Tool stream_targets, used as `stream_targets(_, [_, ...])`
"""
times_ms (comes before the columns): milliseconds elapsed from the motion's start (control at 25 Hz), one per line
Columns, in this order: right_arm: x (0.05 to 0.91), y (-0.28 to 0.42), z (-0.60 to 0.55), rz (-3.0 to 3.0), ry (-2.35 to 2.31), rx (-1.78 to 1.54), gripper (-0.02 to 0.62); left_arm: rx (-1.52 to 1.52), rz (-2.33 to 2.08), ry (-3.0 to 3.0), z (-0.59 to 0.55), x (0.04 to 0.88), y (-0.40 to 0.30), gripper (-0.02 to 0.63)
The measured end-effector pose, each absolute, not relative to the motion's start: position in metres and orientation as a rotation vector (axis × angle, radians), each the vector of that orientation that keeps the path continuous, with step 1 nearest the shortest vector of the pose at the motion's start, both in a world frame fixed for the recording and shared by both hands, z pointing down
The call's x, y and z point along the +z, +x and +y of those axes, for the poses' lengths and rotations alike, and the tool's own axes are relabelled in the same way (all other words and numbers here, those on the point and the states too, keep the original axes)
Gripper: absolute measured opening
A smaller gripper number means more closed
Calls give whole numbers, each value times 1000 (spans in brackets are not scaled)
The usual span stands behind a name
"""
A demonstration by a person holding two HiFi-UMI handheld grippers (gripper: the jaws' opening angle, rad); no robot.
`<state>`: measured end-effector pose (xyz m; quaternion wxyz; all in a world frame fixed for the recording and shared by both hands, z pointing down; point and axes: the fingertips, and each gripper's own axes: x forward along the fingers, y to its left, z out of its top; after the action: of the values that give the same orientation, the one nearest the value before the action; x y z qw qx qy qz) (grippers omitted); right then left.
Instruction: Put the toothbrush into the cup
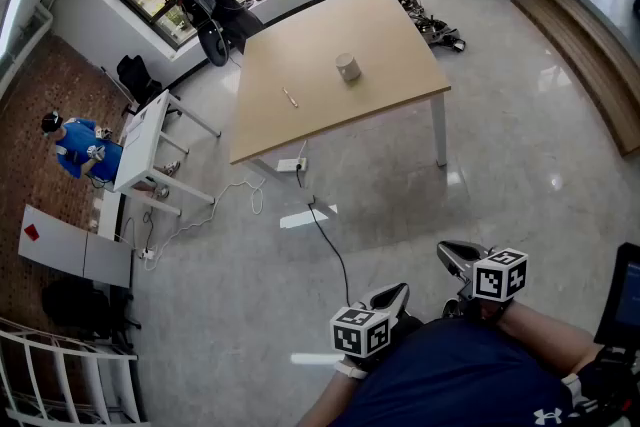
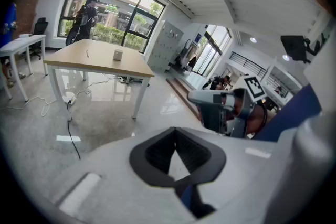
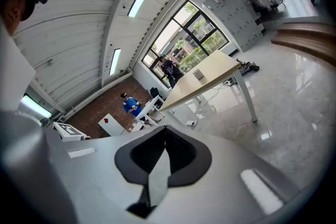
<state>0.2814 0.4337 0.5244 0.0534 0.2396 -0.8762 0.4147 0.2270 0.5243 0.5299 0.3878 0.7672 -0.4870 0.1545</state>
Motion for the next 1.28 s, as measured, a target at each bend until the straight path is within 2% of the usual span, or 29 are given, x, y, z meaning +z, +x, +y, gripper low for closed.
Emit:
stream_targets(720, [541,269,372,-2616,881,1234,11,359,-1159,1989,460,550,200,5])
stream_targets(1280, [556,168,317,-2497,977,1222,12,282,-1044,1981,393,563,91,5])
